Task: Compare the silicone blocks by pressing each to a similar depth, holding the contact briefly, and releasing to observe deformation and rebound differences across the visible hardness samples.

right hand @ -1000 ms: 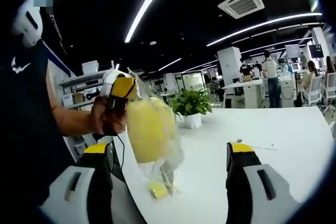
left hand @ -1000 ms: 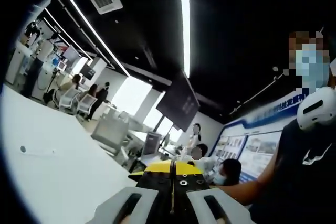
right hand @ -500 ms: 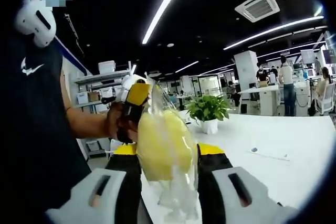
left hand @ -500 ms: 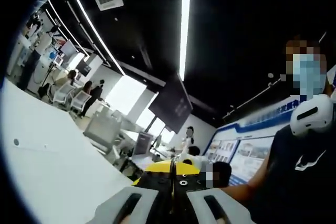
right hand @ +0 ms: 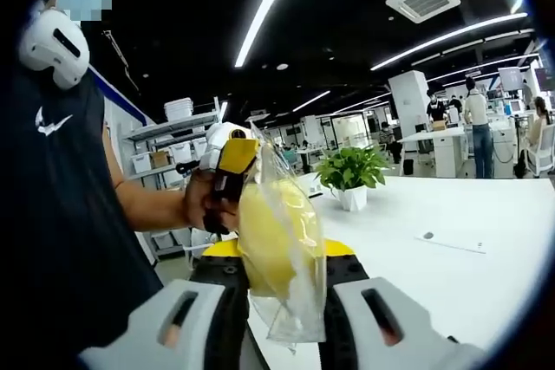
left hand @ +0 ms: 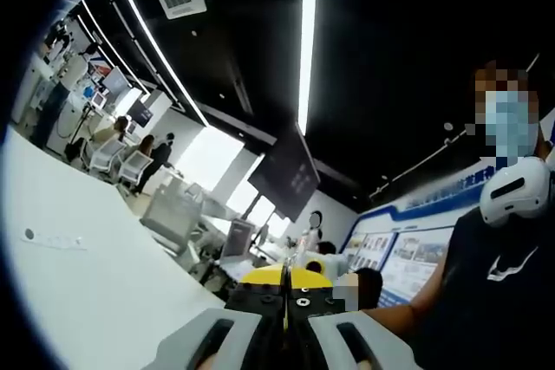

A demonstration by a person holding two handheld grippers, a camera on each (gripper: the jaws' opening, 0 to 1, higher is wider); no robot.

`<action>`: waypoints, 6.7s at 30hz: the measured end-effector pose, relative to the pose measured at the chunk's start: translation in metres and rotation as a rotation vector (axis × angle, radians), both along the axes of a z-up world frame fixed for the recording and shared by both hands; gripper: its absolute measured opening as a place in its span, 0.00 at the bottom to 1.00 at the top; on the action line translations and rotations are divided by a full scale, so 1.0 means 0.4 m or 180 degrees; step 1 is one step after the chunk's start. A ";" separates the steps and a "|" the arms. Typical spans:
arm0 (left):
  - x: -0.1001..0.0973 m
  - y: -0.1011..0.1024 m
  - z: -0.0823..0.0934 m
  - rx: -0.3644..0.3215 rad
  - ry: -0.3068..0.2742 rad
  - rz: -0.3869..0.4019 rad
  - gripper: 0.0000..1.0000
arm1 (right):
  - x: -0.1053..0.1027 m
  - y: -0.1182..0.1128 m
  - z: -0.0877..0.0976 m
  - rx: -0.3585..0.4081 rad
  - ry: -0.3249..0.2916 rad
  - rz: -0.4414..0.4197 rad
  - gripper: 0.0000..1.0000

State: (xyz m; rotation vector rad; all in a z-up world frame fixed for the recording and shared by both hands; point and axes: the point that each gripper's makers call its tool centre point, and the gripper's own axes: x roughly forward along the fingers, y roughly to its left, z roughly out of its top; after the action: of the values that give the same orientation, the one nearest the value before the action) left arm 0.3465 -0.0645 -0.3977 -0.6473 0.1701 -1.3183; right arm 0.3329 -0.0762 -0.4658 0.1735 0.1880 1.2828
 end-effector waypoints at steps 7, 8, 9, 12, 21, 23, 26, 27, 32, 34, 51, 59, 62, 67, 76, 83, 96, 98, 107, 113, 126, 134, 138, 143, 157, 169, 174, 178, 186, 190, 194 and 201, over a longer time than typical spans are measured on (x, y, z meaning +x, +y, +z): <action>0.003 0.010 0.000 0.0055 -0.0087 0.0032 0.00 | -0.005 0.008 0.001 -0.0096 0.0071 0.0050 0.15; 0.003 0.011 -0.002 0.0072 -0.0097 0.0038 0.00 | -0.005 0.008 -0.001 -0.0108 0.0080 0.0048 0.14; 0.003 0.012 -0.003 0.0085 -0.0106 0.0046 0.00 | -0.004 0.008 -0.003 -0.0125 0.0111 0.0039 0.13; -0.001 0.014 -0.008 0.0131 -0.0142 0.0057 0.00 | -0.006 0.008 -0.005 -0.0158 0.0177 0.0038 0.10; -0.001 0.023 -0.012 0.0218 -0.0259 0.0095 0.00 | -0.013 0.014 -0.004 -0.0309 0.0335 0.0017 0.04; 0.000 0.025 -0.012 0.0238 -0.0275 0.0101 0.00 | -0.007 0.014 -0.006 -0.0328 0.0264 -0.0003 0.03; 0.003 0.024 -0.014 0.0293 -0.0299 0.0146 0.00 | -0.010 0.015 -0.008 -0.0333 0.0331 0.0013 0.03; 0.004 0.024 -0.014 0.0301 -0.0295 0.0159 0.00 | -0.008 0.015 -0.009 -0.0339 0.0328 0.0012 0.03; 0.012 0.021 -0.025 0.0415 -0.0387 0.0264 0.00 | -0.005 0.013 -0.018 -0.0383 0.0325 0.0004 0.02; 0.014 0.023 -0.031 0.0461 -0.0405 0.0277 0.00 | -0.006 0.012 -0.024 -0.0411 0.0335 0.0014 0.02; 0.023 0.023 -0.052 0.0684 -0.0466 0.0377 0.00 | -0.008 0.015 -0.041 -0.0483 0.0345 0.0026 0.01; 0.004 0.012 -0.033 0.0762 -0.0552 0.0312 0.00 | 0.007 0.018 -0.043 -0.0393 -0.0004 -0.0018 0.11; -0.002 0.014 -0.020 0.0713 -0.0580 0.0290 0.00 | 0.011 0.017 -0.034 -0.0296 -0.0076 -0.0079 0.13; -0.003 0.013 -0.006 0.0637 -0.0554 0.0272 0.00 | 0.022 0.019 -0.015 -0.0179 -0.0166 -0.0164 0.32; 0.002 0.011 -0.013 0.0614 -0.0510 0.0263 0.00 | 0.082 -0.009 0.002 -0.0086 -0.0310 -0.0632 0.96; -0.001 0.010 -0.008 0.0572 -0.0489 0.0260 0.00 | 0.080 -0.022 -0.004 -0.0078 -0.0253 -0.0679 0.97; 0.049 0.021 -0.091 0.0522 -0.0020 0.0471 0.00 | 0.111 -0.145 -0.066 -0.0257 -0.0162 -0.1174 0.97; 0.059 0.023 -0.106 0.0493 0.0075 0.0511 0.00 | 0.112 -0.166 -0.084 -0.0291 -0.0119 -0.1254 0.97; 0.100 0.028 -0.199 0.0417 0.0512 0.0643 0.00 | 0.117 -0.276 -0.183 -0.0472 -0.0001 -0.1698 0.97; 0.111 0.018 -0.291 0.0440 0.0815 0.0658 0.00 | 0.106 -0.317 -0.250 -0.0671 0.0009 -0.1829 0.97; 0.137 0.043 -0.513 0.0400 0.1561 0.0860 0.00 | 0.077 -0.359 -0.369 -0.0779 0.0247 -0.1976 0.97; 0.140 0.050 -0.628 0.0405 0.1922 0.0969 0.00 | 0.067 -0.367 -0.387 -0.0770 0.0344 -0.2006 0.97; 0.142 0.061 -0.657 0.0425 0.1998 0.1048 0.00 | 0.062 -0.373 -0.401 -0.0782 0.0392 -0.2015 0.97; 0.160 0.085 -0.706 0.0351 0.2230 0.1222 0.00 | 0.057 -0.370 -0.413 -0.0835 0.0401 -0.1996 0.97; 0.200 0.159 -0.884 0.1205 0.2232 0.1801 0.00 | 0.044 -0.369 -0.430 -0.0893 0.0445 -0.1965 0.97; 0.204 0.167 -0.954 0.1748 0.2253 0.2058 0.00 | 0.037 -0.372 -0.442 -0.0909 0.0512 -0.1969 0.97; 0.199 0.183 -0.976 0.2035 0.2102 0.2073 0.00 | 0.041 -0.376 -0.437 -0.0923 0.0503 -0.1981 0.97; 0.202 0.185 -0.977 0.2047 0.2104 0.1991 0.00 | 0.048 -0.382 -0.436 -0.0923 0.0504 -0.1992 0.97; 0.195 0.183 -0.948 0.2343 0.1499 0.1815 0.31 | 0.064 -0.369 -0.442 -0.0921 0.0518 -0.1965 0.97; 0.221 0.178 -0.900 0.2202 0.1117 0.1889 0.71 | 0.072 -0.364 -0.444 -0.0926 0.0510 -0.1955 0.97; 0.236 0.209 -0.852 0.2220 0.0797 0.1999 1.00 | 0.078 -0.356 -0.444 -0.0944 0.0496 -0.1937 0.97; 0.232 0.268 -0.736 0.2110 0.0294 0.1831 1.00 | 0.090 -0.344 -0.443 -0.1016 0.0420 -0.1903 0.97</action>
State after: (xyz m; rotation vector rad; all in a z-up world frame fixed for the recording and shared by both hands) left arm 0.4393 0.0428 -0.6921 -0.1601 0.4382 -0.6139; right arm 0.3690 -0.2137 -0.6430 0.0328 0.4164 0.6352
